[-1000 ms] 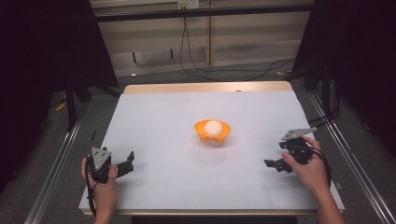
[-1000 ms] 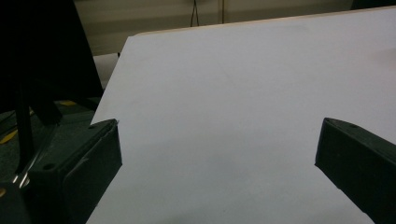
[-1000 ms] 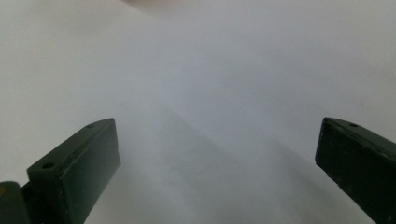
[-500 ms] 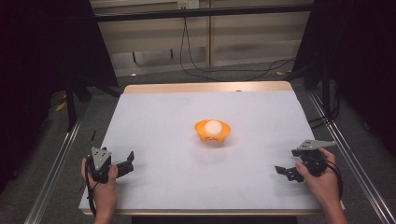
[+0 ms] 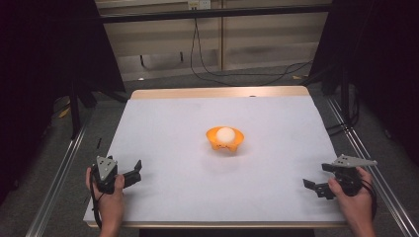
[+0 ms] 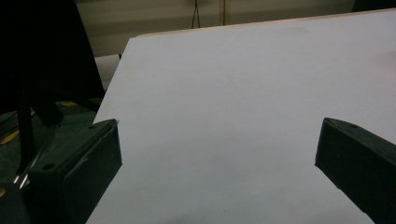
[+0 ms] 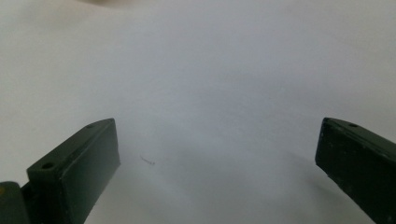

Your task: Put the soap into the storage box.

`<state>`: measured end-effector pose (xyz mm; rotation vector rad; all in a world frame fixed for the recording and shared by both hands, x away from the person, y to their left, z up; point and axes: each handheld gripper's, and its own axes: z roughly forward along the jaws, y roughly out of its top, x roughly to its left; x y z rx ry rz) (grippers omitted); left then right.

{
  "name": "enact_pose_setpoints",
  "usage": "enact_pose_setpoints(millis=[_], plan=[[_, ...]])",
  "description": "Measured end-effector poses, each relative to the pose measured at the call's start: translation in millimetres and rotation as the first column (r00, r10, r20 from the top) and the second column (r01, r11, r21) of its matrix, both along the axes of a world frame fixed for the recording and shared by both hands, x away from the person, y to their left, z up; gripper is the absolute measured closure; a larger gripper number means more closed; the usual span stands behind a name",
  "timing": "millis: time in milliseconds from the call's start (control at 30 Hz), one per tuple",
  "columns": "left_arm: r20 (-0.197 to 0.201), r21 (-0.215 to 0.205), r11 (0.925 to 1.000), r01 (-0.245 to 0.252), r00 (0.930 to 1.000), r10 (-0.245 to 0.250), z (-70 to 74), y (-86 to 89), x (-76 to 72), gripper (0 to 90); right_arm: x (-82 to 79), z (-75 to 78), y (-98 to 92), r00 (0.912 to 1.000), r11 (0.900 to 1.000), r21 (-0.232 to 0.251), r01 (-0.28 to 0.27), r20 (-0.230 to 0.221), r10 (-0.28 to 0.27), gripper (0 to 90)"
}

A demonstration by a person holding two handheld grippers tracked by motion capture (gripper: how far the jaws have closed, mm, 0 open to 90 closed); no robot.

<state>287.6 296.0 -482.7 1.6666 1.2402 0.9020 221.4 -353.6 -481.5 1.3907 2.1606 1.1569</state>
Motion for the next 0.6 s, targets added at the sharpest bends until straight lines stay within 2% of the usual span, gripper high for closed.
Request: enact_pose_setpoints(millis=[200, 367, 600], plan=[[0.004, -0.002, 1.0000, -0.004, 1.0000, 0.004, 0.0, -0.2, -0.4, 0.2, -15.3, 0.4, -11.1, 0.9990, 0.999, 0.018, 0.031, 0.031, -0.032, 0.0], [0.002, -0.001, 1.0000, -0.002, 1.0000, 0.002, -0.1, -0.6, -0.2, 0.2, -30.6, -0.4, -17.6, 0.9956, 0.997, 0.059, 0.058, 0.070, -0.062, 0.0], [-0.010, 0.002, 1.0000, 0.003, 0.9999, -0.003, -0.2, -1.0, 1.0, 0.2, -33.1, -2.8, -19.7, 0.9923, 0.993, 0.077, 0.084, 0.084, -0.091, 0.0]])
